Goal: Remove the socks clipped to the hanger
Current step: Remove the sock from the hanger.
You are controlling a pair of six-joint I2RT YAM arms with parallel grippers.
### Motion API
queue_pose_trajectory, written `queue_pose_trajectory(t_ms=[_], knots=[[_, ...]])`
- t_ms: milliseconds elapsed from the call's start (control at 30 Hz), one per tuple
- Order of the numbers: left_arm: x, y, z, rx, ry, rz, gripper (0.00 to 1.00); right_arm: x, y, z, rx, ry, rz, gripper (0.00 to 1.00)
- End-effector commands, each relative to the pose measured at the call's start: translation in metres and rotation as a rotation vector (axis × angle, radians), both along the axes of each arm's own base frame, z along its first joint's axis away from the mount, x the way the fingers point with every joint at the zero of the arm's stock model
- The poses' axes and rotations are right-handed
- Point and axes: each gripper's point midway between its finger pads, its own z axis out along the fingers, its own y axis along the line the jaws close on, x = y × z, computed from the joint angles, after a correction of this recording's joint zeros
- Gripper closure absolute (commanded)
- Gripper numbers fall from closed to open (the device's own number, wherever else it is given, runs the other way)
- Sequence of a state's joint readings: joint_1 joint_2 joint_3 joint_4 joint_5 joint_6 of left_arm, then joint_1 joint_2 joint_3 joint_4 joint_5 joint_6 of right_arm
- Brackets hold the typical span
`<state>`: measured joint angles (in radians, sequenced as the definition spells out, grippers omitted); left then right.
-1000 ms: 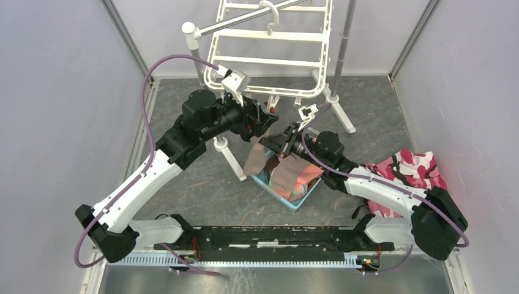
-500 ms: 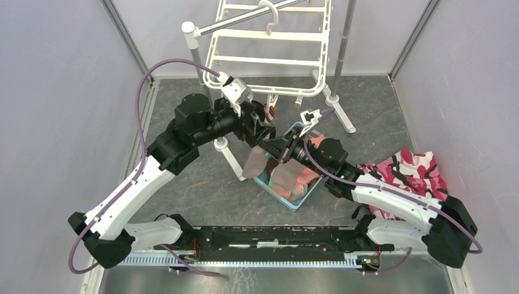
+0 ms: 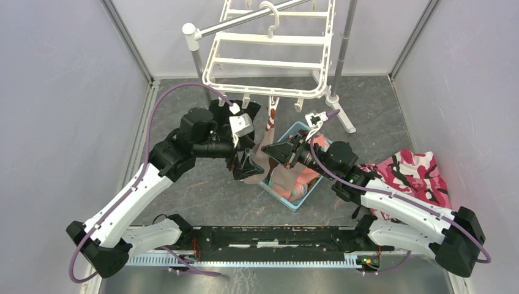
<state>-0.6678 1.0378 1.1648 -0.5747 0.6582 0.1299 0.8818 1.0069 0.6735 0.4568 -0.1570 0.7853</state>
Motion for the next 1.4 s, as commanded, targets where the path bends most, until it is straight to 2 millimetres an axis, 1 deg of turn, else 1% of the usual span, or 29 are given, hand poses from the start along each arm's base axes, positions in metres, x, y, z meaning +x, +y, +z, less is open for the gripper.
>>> queue_pose_trajectory(t_ms=[0, 33, 133, 233, 300, 367, 400, 433, 467, 533, 567, 600, 633, 667, 700, 767, 800, 867, 933, 967, 1000, 1067, 1100, 1167, 1267, 1367], knots=[[-0.006, -0.001, 0.004, -0.026, -0.065, -0.069, 0.04, -0.011, 0.003, 0.012, 0.037, -0.020, 0.058, 1.00], [-0.005, -0.002, 0.005, -0.031, -0.069, -0.070, 0.06, -0.012, 0.003, 0.014, 0.038, -0.022, 0.060, 1.00], [-0.001, -0.004, 0.006, -0.035, -0.105, -0.072, 0.17, -0.013, 0.004, 0.021, 0.052, -0.026, 0.068, 1.00], [0.007, -0.002, 0.004, -0.023, -0.150, -0.042, 0.22, -0.016, 0.004, 0.027, 0.073, -0.030, 0.078, 0.98], [0.016, 0.000, 0.001, -0.013, -0.167, 0.000, 0.26, -0.017, 0.005, 0.028, 0.081, -0.026, 0.088, 0.97], [0.023, 0.000, -0.004, -0.002, -0.171, 0.027, 0.31, -0.018, 0.007, 0.030, 0.090, -0.028, 0.101, 0.96], [0.027, 0.000, -0.006, 0.002, -0.169, 0.044, 0.38, -0.018, 0.007, 0.030, 0.094, -0.027, 0.105, 0.95], [0.030, -0.001, -0.007, 0.004, -0.166, 0.059, 0.42, -0.019, 0.008, 0.032, 0.100, -0.029, 0.109, 0.93], [0.032, -0.002, -0.006, 0.005, -0.164, 0.066, 0.52, -0.019, 0.008, 0.033, 0.105, -0.032, 0.113, 0.90], [0.036, -0.003, -0.005, 0.003, -0.166, 0.075, 0.75, -0.017, 0.008, 0.038, 0.119, -0.036, 0.103, 0.81], [0.037, -0.003, -0.003, -0.002, -0.169, 0.078, 0.87, -0.016, 0.007, 0.041, 0.123, -0.039, 0.096, 0.76], [0.037, -0.003, -0.001, -0.008, -0.174, 0.080, 0.95, -0.012, 0.006, 0.042, 0.119, -0.034, 0.072, 0.69], [0.037, -0.004, 0.000, -0.017, -0.180, 0.083, 0.97, -0.007, 0.004, 0.042, 0.111, -0.030, 0.041, 0.59], [0.037, -0.004, 0.001, -0.023, -0.179, 0.086, 0.98, 0.001, 0.000, 0.041, 0.096, -0.021, -0.016, 0.49], [0.036, -0.004, 0.002, -0.026, -0.176, 0.086, 0.98, 0.011, -0.007, 0.039, 0.077, -0.009, -0.087, 0.42], [0.039, -0.004, -0.002, -0.007, -0.179, 0.109, 0.98, 0.027, -0.027, 0.036, 0.047, -0.012, -0.244, 0.32], [0.045, -0.003, -0.004, 0.015, -0.194, 0.143, 0.98, 0.034, -0.037, 0.035, 0.038, -0.019, -0.320, 0.30], [0.049, -0.001, -0.006, 0.039, -0.219, 0.160, 0.98, 0.040, -0.047, 0.040, 0.041, -0.035, -0.400, 0.29], [0.053, -0.001, -0.008, 0.055, -0.237, 0.175, 0.98, 0.044, -0.049, 0.052, 0.041, -0.058, -0.444, 0.28], [0.053, -0.001, -0.009, 0.061, -0.244, 0.177, 0.98, 0.045, -0.047, 0.058, 0.037, -0.072, -0.453, 0.28], [0.053, -0.002, -0.009, 0.065, -0.253, 0.177, 0.98, 0.046, -0.045, 0.064, 0.027, -0.083, -0.459, 0.25], [0.054, -0.002, -0.011, 0.077, -0.268, 0.183, 0.98, 0.048, -0.041, 0.072, 0.012, -0.093, -0.482, 0.23], [0.055, -0.002, -0.011, 0.082, -0.274, 0.187, 0.98, 0.048, -0.040, 0.073, 0.006, -0.087, -0.497, 0.22], [0.056, -0.001, -0.014, 0.096, -0.286, 0.192, 0.98, 0.047, -0.041, 0.073, 0.005, -0.064, -0.532, 0.14], [0.058, 0.000, -0.017, 0.116, -0.306, 0.195, 0.98, 0.045, -0.042, 0.076, 0.010, -0.067, -0.574, 0.14], [0.058, -0.002, -0.019, 0.126, -0.321, 0.184, 0.98, 0.052, -0.041, 0.086, -0.004, -0.088, -0.612, 0.16]])
